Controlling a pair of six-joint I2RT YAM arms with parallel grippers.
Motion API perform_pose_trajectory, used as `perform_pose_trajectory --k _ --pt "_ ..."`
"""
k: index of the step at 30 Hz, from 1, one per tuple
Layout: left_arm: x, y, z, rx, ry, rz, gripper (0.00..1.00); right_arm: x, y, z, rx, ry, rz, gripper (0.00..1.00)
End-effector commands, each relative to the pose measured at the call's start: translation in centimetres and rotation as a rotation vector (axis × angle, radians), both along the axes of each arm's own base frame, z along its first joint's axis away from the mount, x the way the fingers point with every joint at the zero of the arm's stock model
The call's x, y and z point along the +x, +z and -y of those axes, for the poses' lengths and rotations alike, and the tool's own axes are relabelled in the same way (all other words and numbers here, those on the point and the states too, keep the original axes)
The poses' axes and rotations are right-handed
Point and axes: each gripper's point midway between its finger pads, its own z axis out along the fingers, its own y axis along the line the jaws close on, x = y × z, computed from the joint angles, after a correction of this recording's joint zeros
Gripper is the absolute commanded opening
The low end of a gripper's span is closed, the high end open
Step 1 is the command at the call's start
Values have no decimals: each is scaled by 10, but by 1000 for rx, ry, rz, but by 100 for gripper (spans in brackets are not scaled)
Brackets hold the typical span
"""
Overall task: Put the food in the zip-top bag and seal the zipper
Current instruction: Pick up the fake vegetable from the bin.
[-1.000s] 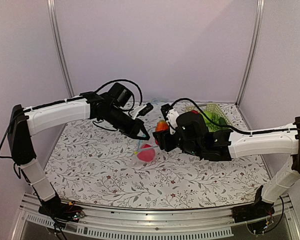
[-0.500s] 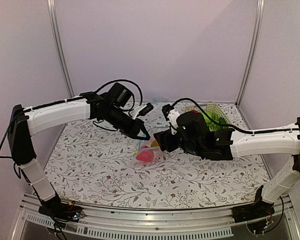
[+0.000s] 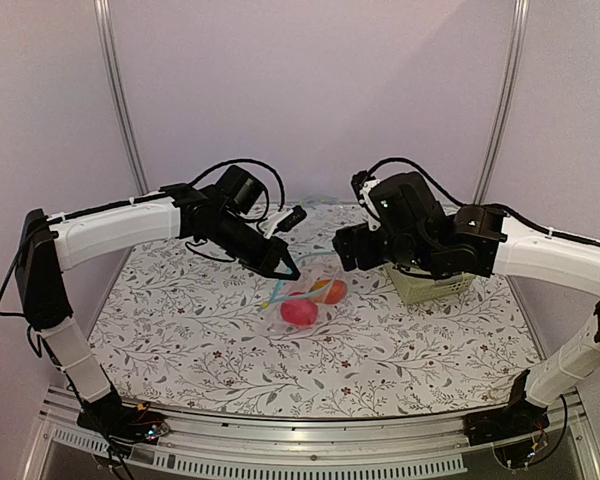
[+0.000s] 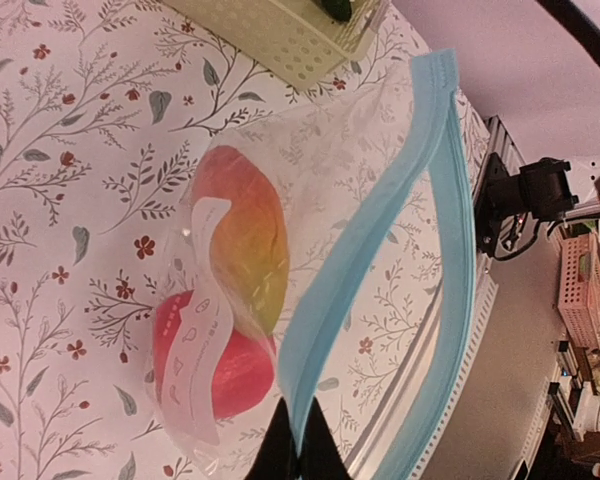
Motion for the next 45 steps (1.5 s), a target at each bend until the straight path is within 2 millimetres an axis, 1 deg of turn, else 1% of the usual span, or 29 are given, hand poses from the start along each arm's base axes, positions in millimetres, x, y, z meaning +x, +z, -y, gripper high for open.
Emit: perform_pose_trajectory --k 1,5,8,13,16,18,21,22,24,25,26,27,29,31,32,33,36,37,39,40,45 --pt "8 -10 -5 20 25 -9 0 -2 -4 44 -46 -78 -105 89" --pt "10 -13 -6 33 30 -4 0 5 0 69 -42 -135 -134 89" --pt "11 -13 -8 40 36 6 0 15 -5 96 -65 -201 -165 89" --pt "15 -10 -11 46 54 33 0 39 -21 144 -90 -304 -229 86" --pt "17 -7 -12 45 65 53 0 56 -35 172 -105 -356 -273 84" --pt "18 -6 -14 49 70 63 0 67 -44 187 -112 -385 -301 82" --pt "19 -6 -15 54 73 74 0 85 -58 204 -136 -411 -338 81" --pt "19 -7 -15 56 73 75 0 91 -61 209 -139 -421 -345 80" --pt "19 -8 -15 59 73 75 0 105 -74 219 -158 -438 -373 77" --pt "20 -7 -15 58 72 77 0 110 -76 222 -157 -447 -378 76" --pt "20 -8 -15 60 73 77 0 117 -84 227 -166 -458 -392 75" --pt "20 -8 -16 62 74 77 0 123 -86 232 -168 -472 -394 74" --pt "20 -8 -16 65 74 80 0 133 -93 241 -172 -487 -408 72" --pt "21 -9 -17 69 74 80 0 143 -105 249 -180 -498 -432 71" --pt "21 -9 -16 69 73 83 0 146 -107 251 -183 -503 -436 70" --pt "21 -9 -17 70 73 82 0 150 -114 253 -195 -504 -448 69" --pt "21 -10 -17 72 72 80 0 159 -127 259 -230 -513 -466 66" --pt "21 -9 -17 71 71 79 0 162 -135 260 -243 -516 -481 65" --pt "21 -10 -17 73 71 77 0 166 -144 263 -263 -522 -493 63" --pt "21 -10 -17 73 71 77 0 167 -149 264 -277 -529 -501 63" --pt "20 -7 -17 68 71 80 0 167 -164 275 -336 -561 -517 61"
